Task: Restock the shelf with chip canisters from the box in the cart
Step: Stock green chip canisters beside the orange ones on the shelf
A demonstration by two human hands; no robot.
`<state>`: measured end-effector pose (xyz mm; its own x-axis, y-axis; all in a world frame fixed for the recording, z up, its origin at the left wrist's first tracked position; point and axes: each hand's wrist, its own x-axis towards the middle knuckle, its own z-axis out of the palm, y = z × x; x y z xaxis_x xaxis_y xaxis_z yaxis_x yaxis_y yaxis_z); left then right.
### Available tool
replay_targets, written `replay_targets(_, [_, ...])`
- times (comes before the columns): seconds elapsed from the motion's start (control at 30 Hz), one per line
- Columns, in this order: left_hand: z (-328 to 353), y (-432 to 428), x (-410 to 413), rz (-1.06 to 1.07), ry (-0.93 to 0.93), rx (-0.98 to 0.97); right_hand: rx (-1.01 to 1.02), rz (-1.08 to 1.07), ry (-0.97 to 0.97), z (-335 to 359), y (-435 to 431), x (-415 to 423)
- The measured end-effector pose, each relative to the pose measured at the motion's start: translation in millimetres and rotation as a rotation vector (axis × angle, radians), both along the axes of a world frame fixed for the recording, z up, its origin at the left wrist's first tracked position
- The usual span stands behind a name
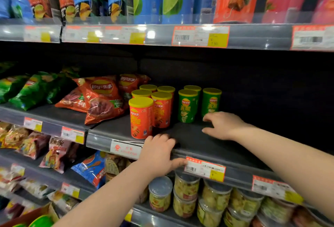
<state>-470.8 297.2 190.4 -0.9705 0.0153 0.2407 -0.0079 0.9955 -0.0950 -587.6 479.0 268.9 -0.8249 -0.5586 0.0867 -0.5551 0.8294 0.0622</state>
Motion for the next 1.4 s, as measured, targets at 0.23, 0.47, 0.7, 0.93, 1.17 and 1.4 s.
replay_targets(0.23, [-14.7, -6.2, 37.3, -0.121, 0.182, 0.072, 0.027, 0.081, -0.036, -24.3, -5.9, 76.5])
replay_targets(0.47, [-36.3, -26.4, 78.6, -0.045, 0.088, 0.093, -0.007, 0.238, 0.105, -55.1, -29.8, 129.2])
replay_targets(0.7, [-70.4, -58.0, 146.0, 0.101, -0.120, 0.071, 0.051, 0.324, -0.003, -105.8, -83.7, 183.8])
replay_targets(0.93, [-105.0, -102.9, 234.5, 0.313, -0.317, 0.173, 0.185, 0.374, -0.221, -159.6, -150.6, 245.8])
replay_targets(1.17, [-135.1, -139.4, 334.0, 0.532, -0.373, 0.223, 0.292, 0.506, -0.334, -186.9, -213.7, 316.7])
replay_targets(1.4, [-162.1, -160.8, 415.5, 0.679, -0.411, 0.307, 0.337, 0.630, -0.363, -209.5, -252.5, 384.9])
